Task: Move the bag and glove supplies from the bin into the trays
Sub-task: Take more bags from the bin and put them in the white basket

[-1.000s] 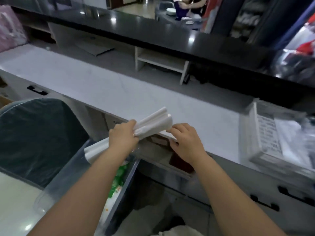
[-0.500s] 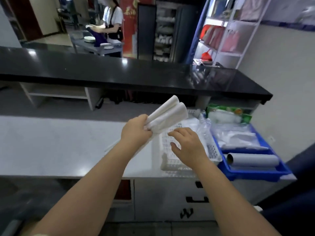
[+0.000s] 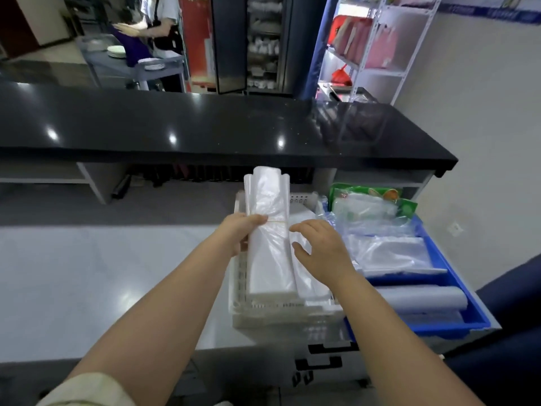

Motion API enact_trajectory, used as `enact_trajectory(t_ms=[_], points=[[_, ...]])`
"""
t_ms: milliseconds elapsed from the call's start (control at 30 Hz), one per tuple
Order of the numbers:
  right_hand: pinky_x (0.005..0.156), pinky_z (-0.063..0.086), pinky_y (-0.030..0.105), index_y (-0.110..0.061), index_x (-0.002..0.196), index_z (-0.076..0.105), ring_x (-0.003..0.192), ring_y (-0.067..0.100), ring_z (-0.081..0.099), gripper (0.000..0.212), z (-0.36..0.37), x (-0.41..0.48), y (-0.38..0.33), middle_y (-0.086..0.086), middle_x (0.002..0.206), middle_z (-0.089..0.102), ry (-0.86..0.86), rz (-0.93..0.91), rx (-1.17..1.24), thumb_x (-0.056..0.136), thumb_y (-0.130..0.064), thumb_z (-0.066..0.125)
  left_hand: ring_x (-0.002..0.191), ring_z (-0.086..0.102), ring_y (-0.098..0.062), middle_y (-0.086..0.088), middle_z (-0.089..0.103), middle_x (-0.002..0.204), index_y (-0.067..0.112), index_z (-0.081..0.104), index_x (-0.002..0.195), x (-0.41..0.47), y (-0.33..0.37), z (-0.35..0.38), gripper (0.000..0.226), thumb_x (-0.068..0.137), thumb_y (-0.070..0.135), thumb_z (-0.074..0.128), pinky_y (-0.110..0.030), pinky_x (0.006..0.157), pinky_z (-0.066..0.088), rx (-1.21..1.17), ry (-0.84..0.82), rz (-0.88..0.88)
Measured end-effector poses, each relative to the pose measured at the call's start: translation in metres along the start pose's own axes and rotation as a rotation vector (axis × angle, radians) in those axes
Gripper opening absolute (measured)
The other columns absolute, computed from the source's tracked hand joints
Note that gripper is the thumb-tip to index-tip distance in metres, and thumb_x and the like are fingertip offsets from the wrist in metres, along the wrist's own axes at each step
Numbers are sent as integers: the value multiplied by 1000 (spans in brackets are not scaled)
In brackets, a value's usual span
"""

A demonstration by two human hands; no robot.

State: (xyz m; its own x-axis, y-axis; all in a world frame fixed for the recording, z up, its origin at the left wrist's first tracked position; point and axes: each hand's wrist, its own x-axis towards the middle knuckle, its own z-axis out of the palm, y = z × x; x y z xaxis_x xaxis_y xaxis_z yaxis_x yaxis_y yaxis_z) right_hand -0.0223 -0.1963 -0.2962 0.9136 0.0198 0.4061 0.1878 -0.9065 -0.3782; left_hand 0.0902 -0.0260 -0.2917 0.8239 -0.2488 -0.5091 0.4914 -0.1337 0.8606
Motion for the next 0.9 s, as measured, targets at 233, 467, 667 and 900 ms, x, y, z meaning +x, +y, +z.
enact_trajectory(t_ms=[233, 467, 667, 900], points=[[94, 39, 31, -15, 111, 64, 108, 23, 50, 26, 29, 9, 21, -1, 109, 63, -59, 126, 32, 86, -10, 62, 73, 70, -27, -12, 72, 85, 2, 64, 101, 48, -24, 10, 28, 80, 18, 75, -34, 60, 57, 20, -29, -155], [92, 41, 34, -18, 109, 64, 106, 21, 49, 27, 47, 11, 29, -4, 107, 62, -104, 192, 38, 84, -9, 62, 66, 63, -24, -7, 65, 80, 4, 58, 109, 68, -35, 15, 46, 77, 32, 77, -31, 54, 53, 284, 18, -175], [90, 42, 32, -17, 108, 65, 105, 22, 50, 27, 52, -1, 26, -3, 108, 63, -149, 182, 14, 83, -6, 61, 74, 60, -22, -7, 61, 106, 12, 48, 123, 52, -41, 21, 49, 79, 23, 66, -23, 50, 43, 601, 147, 54], [95, 37, 31, -19, 117, 60, 113, 19, 46, 32, 42, -11, 5, -4, 116, 60, -171, 127, 46, 86, -16, 62, 114, 50, -17, 0, 53, 128, 23, 50, 129, -2, -43, 0, 44, 86, 17, 60, -33, 88, 47, 855, 192, 557]])
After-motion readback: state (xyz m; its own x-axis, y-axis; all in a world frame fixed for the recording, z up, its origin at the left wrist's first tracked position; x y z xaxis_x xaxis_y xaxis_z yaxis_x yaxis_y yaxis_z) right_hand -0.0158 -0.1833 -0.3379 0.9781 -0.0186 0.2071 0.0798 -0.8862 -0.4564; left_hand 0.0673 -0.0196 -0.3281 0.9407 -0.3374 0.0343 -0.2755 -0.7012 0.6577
